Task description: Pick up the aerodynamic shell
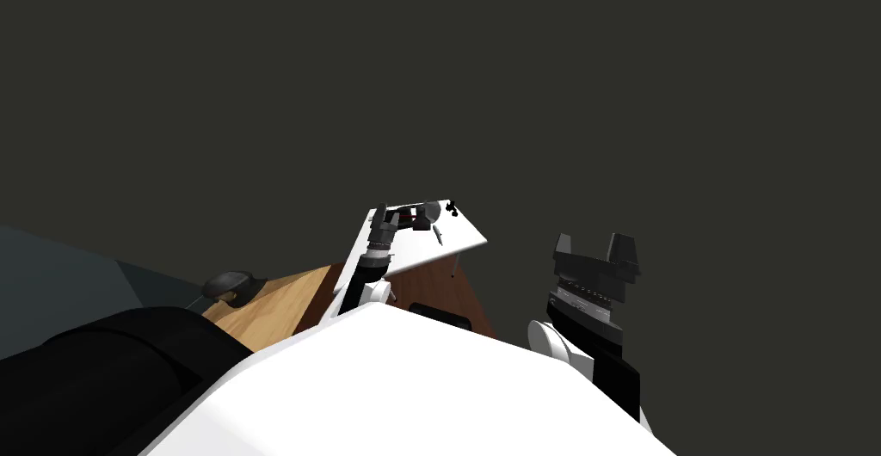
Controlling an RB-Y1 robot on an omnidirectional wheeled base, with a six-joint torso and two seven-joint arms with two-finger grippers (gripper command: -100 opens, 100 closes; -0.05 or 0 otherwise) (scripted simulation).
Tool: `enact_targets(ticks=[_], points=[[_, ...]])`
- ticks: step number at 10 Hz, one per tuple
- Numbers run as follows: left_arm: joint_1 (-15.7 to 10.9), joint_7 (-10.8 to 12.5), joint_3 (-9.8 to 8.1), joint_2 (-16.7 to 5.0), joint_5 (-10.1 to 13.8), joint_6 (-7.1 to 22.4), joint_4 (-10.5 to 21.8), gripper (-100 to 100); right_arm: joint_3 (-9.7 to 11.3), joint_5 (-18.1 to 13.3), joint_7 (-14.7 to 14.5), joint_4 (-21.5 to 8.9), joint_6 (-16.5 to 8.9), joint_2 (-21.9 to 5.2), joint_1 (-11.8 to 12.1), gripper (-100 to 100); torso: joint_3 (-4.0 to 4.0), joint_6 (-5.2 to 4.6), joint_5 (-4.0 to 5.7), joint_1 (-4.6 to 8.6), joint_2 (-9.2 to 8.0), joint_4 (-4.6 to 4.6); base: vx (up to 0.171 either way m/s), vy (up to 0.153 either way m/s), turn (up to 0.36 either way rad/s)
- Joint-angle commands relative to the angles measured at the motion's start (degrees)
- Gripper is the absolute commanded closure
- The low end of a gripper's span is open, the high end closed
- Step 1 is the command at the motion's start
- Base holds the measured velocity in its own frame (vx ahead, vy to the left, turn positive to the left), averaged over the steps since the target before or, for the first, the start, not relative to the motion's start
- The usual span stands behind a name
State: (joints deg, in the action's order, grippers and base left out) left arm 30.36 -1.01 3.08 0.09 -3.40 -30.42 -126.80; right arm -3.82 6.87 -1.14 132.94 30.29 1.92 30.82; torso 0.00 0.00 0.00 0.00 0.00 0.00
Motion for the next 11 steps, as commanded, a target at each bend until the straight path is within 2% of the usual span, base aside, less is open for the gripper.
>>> enact_targets(ticks=[1, 6, 8, 9, 11], points=[[0.17, -0.26, -0.35, -2.7, 0.38, 1.43, -0.1, -100, 0.0, 0.0, 0.0, 0.0, 0.0, 0.0, 0.0, 0, 0.0, 0.0, 0.0, 0.0, 0.0, 0.0, -0.007, -0.01, -0.103], [0.92, -1.36, -1.74, -7.27, 2.23, 7.67, -0.79, -100, 0.01, 0.0, 0.0, 0.0, 0.0, 0.0, -0.01, 0, 0.06, -0.01, 0.02, 0.1, -0.11, 0.02, -0.021, -0.025, -0.125], [1.34, -1.94, -2.45, -8.31, 3.3, 10.8, -1.29, -100, 0.0, 0.0, 0.0, 0.0, 0.0, 0.0, -0.01, 0, 0.07, -0.01, 0.02, 0.09, -0.11, 0.03, -0.026, -0.026, -0.159], [1.34, -1.94, -2.45, -8.31, 3.3, 11.07, -1.29, -100, 0.0, 0.0, 0.0, 0.0, 0.0, 0.0, -0.01, 0, 0.07, -0.01, 0.02, 0.08, -0.11, 0.03, -0.023, -0.019, -0.071], [1.8, -2.57, -3.22, -9.0, 4.49, 14.56, -1.84, -100, 0.0, 0.0, 0.0, 0.0, 0.0, 0.0, 0.0, 0, 0.06, -0.01, 0.02, 0.08, -0.1, 0.02, -0.027, -0.03, -0.148]])
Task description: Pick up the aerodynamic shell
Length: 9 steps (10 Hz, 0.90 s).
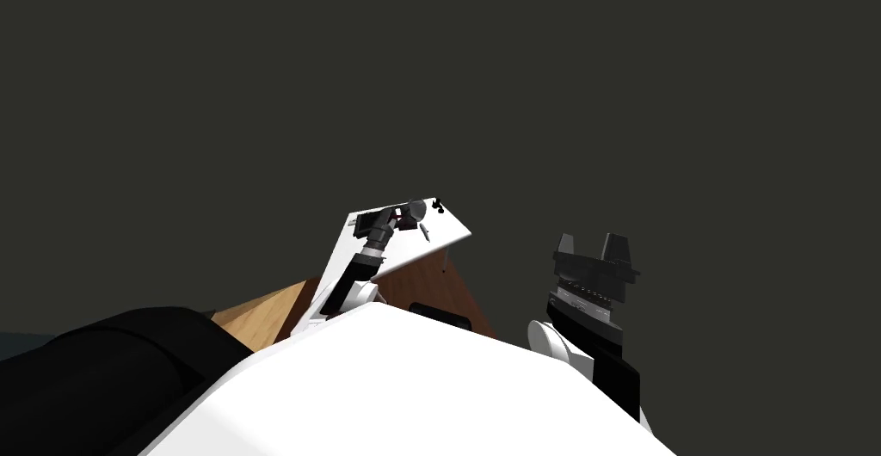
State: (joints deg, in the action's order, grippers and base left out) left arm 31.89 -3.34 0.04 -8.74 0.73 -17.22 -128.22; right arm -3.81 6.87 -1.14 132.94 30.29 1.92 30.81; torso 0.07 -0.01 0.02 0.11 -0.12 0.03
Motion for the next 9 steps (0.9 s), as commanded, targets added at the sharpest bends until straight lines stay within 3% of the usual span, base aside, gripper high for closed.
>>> enact_targets(ticks=[1, 9], points=[[0.27, -0.24, -0.18, -0.17, 0.35, 1.62, -0.43, -100, 0.0, 0.0, 0.0, 0.0, 0.0, 0.0, 0.0, 0, 0.0, 0.0, 0.0, 0.0, 0.0, 0.0, -0.022, -0.024, -0.074], [1.76, -2.22, -3.03, -0.59, 3.96, 13.96, -1.8, -100, -0.01, 0.0, 0.0, 0.0, 0.0, 0.0, 0.01, 0, -0.03, 0.03, -0.01, -0.04, 0.07, -0.01, -0.015, -0.029, -0.151]])
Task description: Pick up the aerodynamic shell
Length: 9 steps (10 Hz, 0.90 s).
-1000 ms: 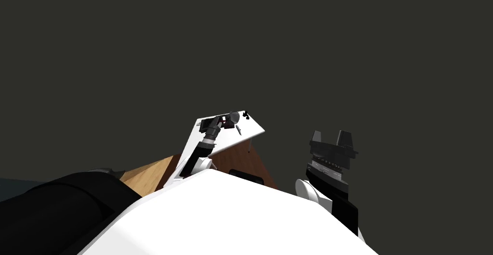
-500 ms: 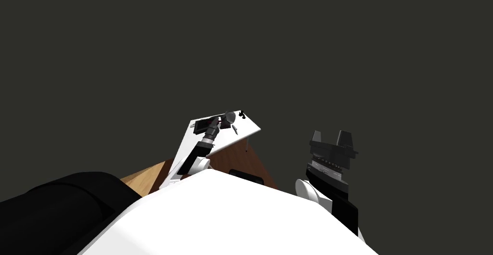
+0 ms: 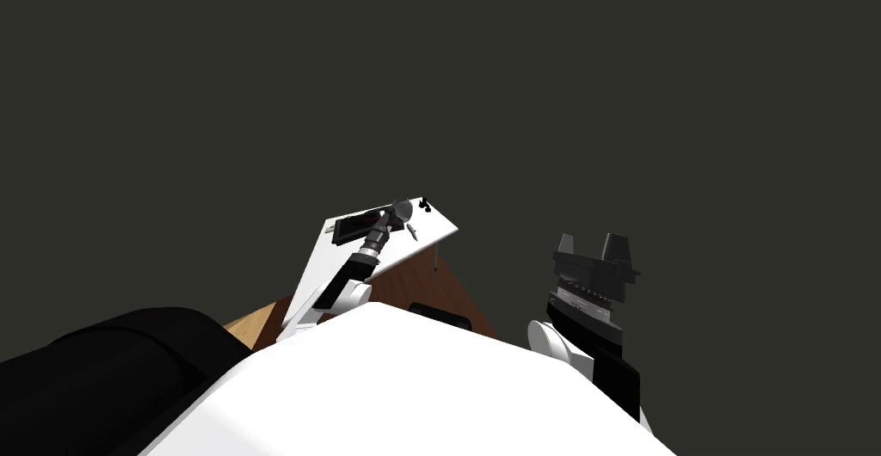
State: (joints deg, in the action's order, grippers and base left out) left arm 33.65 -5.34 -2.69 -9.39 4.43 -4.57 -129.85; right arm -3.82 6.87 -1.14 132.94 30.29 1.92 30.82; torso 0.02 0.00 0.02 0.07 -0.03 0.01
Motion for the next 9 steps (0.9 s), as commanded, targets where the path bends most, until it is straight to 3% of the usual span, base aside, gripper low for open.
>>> enact_targets(ticks=[1, 5, 6, 9], points=[[0.01, -0.22, -0.29, 0.06, 0.27, 2.19, -0.17, -100, 0.0, 0.0, 0.0, 0.0, 0.0, 0.0, 0.0, 0, 0.0, 0.0, 0.0, 0.0, 0.0, 0.0, 0.004, -0.014, -0.072], [0.49, -0.91, -1.57, 0.22, 1.25, 7.25, -0.33, -100, 0.0, 0.0, 0.0, 0.0, 0.0, 0.0, 0.0, 0, -0.02, 0.0, -0.01, -0.03, 0.04, -0.01, 0.01, -0.016, -0.118], [0.72, -1.26, -2.28, 0.3, 1.67, 9.72, -0.33, -100, -0.01, 0.0, 0.0, 0.0, 0.0, 0.0, 0.01, 0, -0.03, 0.03, -0.01, -0.06, 0.05, -0.01, 0.019, -0.013, -0.125], [0.95, -1.6, -3.04, 0.38, 2.04, 12.59, -0.25, -100, 0.0, 0.0, 0.0, 0.0, 0.0, 0.0, 0.01, 0, -0.06, 0.01, -0.01, -0.05, 0.1, -0.02, 0.023, -0.011, -0.114]])
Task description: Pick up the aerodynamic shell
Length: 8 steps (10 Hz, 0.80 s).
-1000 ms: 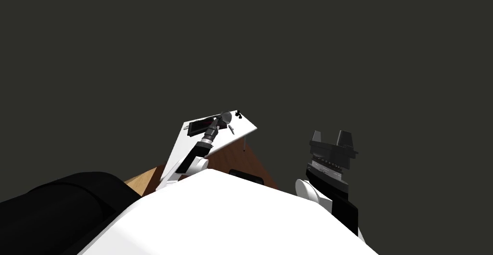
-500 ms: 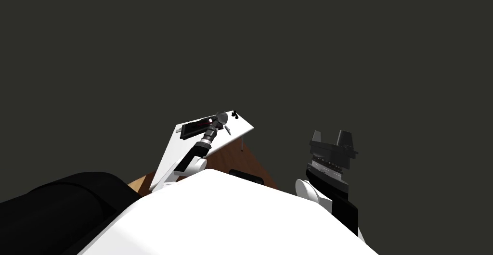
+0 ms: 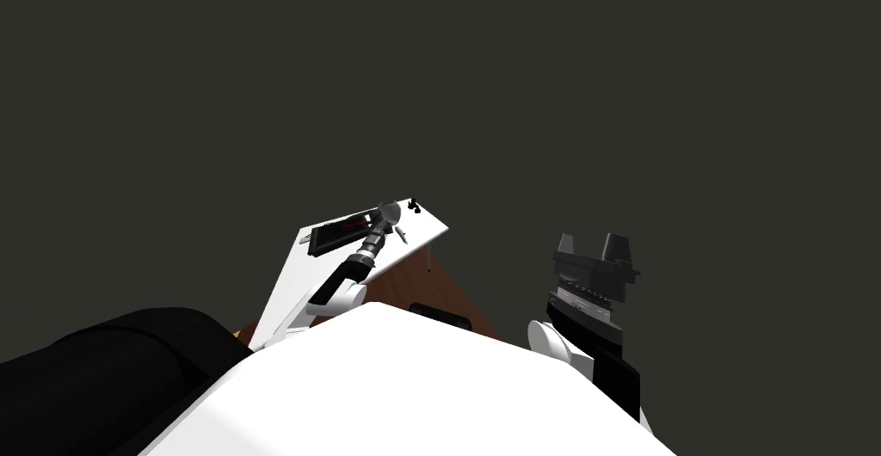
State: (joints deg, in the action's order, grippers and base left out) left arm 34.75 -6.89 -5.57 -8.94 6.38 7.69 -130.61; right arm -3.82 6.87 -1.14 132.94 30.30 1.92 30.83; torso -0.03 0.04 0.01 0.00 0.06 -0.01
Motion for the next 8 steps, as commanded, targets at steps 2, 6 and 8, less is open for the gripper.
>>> enact_targets(ticks=[2, 6, 8], points=[[0.29, -0.74, -1.79, 0.08, 0.67, 4.41, 0.87, -100, 0.0, 0.0, 0.0, 0.0, 0.0, 0.0, 0.0, 0, -0.01, -0.02, -0.01, -0.02, 0.02, 0.0, 0.042, -0.006, -0.188], [0.68, -1.41, -3.57, 0.3, 1.04, 11.05, 1.45, -100, 0.0, 0.0, 0.0, 0.0, 0.0, 0.0, 0.0, 0, -0.04, 0.0, 0.0, -0.01, 0.07, -0.02, 0.046, -0.005, -0.132], [0.87, -1.74, -4.5, 0.43, 1.16, 13.66, 1.82, -100, 0.0, 0.0, 0.0, 0.0, 0.0, 0.0, 0.0, 0, -0.04, 0.01, -0.01, -0.04, 0.07, -0.02, 0.048, 0.002, -0.119]])
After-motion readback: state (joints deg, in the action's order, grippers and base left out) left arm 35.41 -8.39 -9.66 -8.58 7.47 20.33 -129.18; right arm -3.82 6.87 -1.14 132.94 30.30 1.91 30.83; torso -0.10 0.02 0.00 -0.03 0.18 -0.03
